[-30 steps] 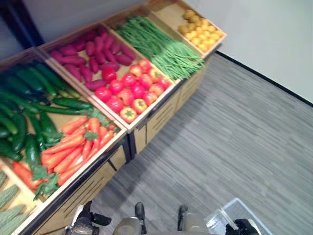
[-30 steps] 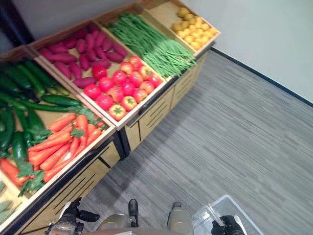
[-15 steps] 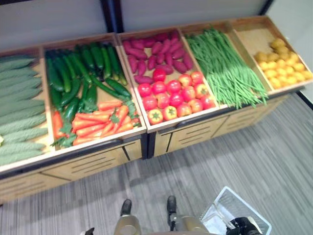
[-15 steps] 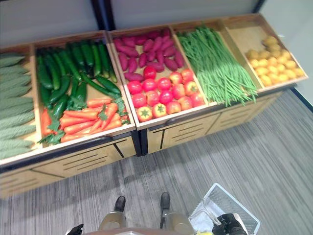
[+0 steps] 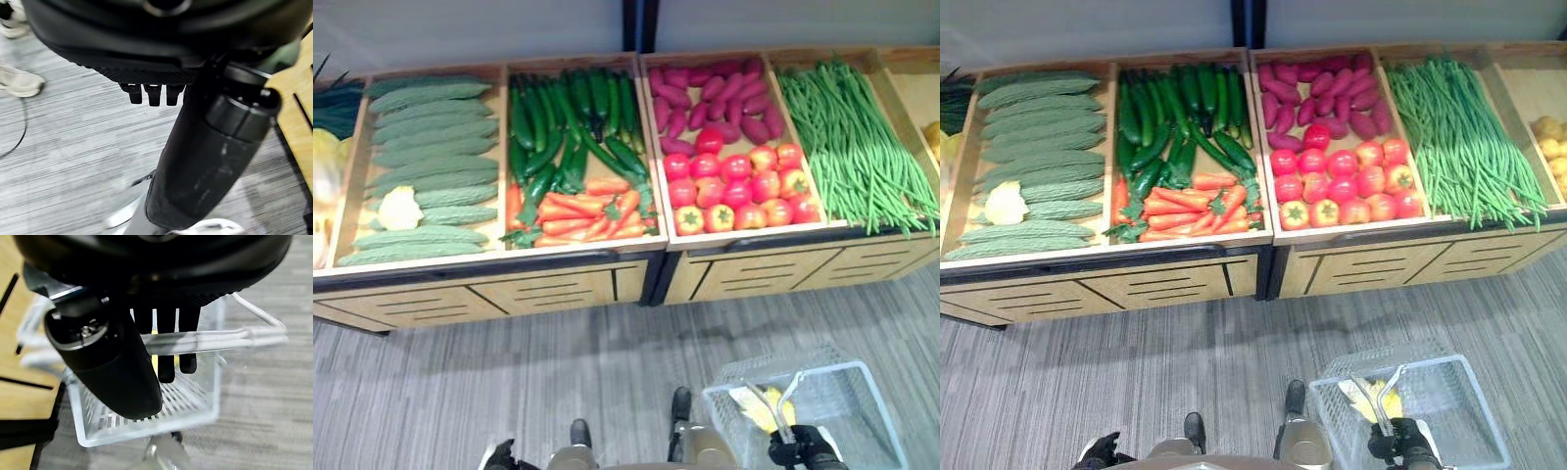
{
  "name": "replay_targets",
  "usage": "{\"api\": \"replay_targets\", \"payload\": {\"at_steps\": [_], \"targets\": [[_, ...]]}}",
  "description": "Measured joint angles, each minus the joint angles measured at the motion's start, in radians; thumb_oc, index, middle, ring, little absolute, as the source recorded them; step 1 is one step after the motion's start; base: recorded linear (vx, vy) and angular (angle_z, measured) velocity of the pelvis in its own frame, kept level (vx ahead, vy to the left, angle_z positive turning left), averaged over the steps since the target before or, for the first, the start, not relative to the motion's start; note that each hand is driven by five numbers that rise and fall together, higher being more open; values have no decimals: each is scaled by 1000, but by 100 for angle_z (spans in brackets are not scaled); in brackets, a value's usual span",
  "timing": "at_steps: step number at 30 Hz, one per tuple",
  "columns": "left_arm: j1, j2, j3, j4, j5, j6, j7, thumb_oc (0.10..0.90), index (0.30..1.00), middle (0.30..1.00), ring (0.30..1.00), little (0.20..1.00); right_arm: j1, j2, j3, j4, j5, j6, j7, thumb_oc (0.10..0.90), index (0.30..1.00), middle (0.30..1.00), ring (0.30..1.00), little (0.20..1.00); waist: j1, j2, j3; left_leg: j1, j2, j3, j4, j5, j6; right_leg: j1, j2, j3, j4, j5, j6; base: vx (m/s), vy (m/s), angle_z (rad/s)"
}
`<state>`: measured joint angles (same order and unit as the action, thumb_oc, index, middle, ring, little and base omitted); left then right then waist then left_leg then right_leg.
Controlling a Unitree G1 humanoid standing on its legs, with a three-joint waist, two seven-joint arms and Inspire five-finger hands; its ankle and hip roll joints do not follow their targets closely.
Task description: Get the vegetables into the basket
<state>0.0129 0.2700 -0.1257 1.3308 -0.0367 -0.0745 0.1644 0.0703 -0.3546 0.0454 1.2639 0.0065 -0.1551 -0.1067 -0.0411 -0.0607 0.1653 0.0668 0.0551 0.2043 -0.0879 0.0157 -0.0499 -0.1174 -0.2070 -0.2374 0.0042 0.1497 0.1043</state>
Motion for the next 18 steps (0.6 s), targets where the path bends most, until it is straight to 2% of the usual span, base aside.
{"api": "replay_targets", "payload": {"at_steps": [2,6,9,13,18], "targets": [[-2,15,12,3,0,0,-1,900,1000,1000,1000,1000,-17,2,-5,30,0,19,-7,400,300,300,300,300,-1,-18,-11,2,-20,7,0,0,8,-3,-20,24,0,15,22,-4,94,-5],[0,66,63,17,-1,-3,1,900,1000,1000,1000,1000,-8,37,1,69,-1,46,0,400,300,300,300,300,4,-56,-36,11,-27,10,0,0,12,0,-22,42,-5,21,27,5,79,-5],[-3,79,122,40,-1,-5,9,900,1000,1000,1000,1000,-5,37,2,85,-8,54,0,400,300,300,300,300,2,-60,-39,27,-26,23,0,-5,11,24,-20,46,-26,22,28,-1,22,-10],[-14,106,261,37,-29,-5,67,900,1000,1000,1000,1000,16,37,2,84,-10,56,-2,400,300,300,300,300,8,-58,-46,31,-7,23,-1,-10,3,47,-2,42,-68,26,30,5,-2,-1],[-4,158,401,-77,-83,-12,259,900,1000,1000,1000,1000,34,36,2,97,-19,54,-21,400,300,300,300,300,30,-51,-76,30,27,17,0,2,-24,61,33,27,-90,32,15,24,-13,2]]}}
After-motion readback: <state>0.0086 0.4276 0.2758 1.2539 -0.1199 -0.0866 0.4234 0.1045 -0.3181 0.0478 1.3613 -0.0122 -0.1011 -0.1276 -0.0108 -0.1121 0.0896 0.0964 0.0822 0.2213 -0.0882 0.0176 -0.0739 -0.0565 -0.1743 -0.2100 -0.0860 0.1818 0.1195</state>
